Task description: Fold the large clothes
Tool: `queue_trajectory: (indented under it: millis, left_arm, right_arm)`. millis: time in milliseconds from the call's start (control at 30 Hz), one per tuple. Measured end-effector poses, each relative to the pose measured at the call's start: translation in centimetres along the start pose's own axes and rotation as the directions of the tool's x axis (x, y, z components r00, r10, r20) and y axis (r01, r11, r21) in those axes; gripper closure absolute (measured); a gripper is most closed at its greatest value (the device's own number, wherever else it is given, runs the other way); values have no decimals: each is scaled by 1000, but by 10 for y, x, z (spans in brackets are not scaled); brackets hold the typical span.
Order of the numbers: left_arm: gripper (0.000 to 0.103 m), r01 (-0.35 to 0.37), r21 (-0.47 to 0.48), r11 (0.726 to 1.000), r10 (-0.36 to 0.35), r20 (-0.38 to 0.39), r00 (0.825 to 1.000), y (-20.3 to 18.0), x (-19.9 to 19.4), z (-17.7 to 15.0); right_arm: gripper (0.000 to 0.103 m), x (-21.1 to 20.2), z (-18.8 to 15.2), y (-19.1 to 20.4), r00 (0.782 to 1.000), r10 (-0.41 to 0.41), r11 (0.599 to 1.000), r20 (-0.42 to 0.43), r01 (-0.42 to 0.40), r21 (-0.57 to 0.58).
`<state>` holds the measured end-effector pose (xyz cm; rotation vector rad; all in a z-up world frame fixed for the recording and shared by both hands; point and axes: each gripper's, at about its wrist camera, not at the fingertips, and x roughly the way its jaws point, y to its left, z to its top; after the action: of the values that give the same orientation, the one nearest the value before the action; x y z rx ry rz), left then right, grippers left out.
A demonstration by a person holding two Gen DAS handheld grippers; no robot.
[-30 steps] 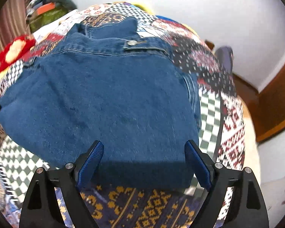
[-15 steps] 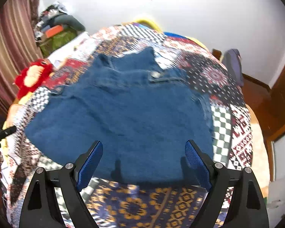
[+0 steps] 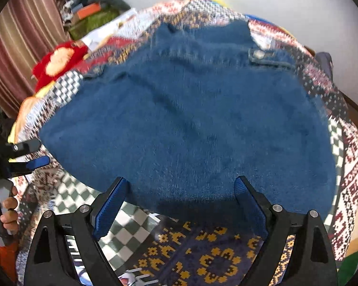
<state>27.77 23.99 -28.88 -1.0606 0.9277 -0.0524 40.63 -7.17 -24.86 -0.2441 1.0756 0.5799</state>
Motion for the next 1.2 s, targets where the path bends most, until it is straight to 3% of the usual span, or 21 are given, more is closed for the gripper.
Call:
queue_trajectory:
  millis: [100, 233, 367, 400, 433, 467, 567, 633, 700, 800, 933, 1067, 1200]
  left_arm:
    - [1, 96, -59, 994, -97, -16, 995, 5, 18, 7]
    - [1, 130, -90, 987, -130, 16, 991, 1, 35, 23]
    - [7, 4, -28, 1000, -2, 78, 997, -16, 47, 35]
    - [15, -31, -21, 999, 33, 99, 995, -18, 49, 36]
    - [29, -78, -18, 997, 79, 126, 989, -22, 50, 37]
    - [31, -130, -11, 991, 131, 147, 980, -27, 50, 38]
    - [53, -182, -12, 983, 180, 223, 958, -39, 41, 45]
    - [72, -201, -3, 980, 194, 272, 943, -48, 28, 50]
    - [79, -202, 19, 979, 186, 309, 933, -57, 17, 53]
    - [81, -209, 67, 976, 168, 382, 909, -76, -7, 56]
    - [81, -289, 162, 944, 170, 511, 843, -115, -44, 46]
    - [81, -362, 249, 898, 157, 587, 794, -144, -71, 32]
    - [81, -416, 327, 849, 141, 619, 773, -160, -92, 16]
  right_arm:
    - [9, 2, -2, 1, 1000, 4, 1000, 15, -4, -14]
    - [8, 4, 3, -2, 1000, 22, 1000, 16, -22, -2]
    - [8, 3, 7, -8, 999, 46, 998, 19, -47, 33]
    - [8, 3, 7, -9, 998, 52, 998, 19, -53, 44]
    - [8, 3, 8, -9, 998, 55, 997, 19, -56, 51]
    - [8, 1, 9, -10, 998, 57, 996, 19, -58, 60]
    - [8, -4, 10, -12, 998, 60, 994, 17, -62, 87]
    - [8, -10, 10, -14, 998, 62, 993, 23, -64, 101]
    - [8, -18, 11, -15, 998, 57, 992, 35, -60, 108]
    - [8, -35, 14, -15, 997, 41, 994, 62, -47, 103]
    - [8, -52, 19, -11, 995, 23, 996, 97, -31, 82]
    - [8, -56, 26, 3, 992, 35, 998, 124, -42, 51]
    - [8, -42, 33, 23, 992, 68, 997, 107, -71, 18]
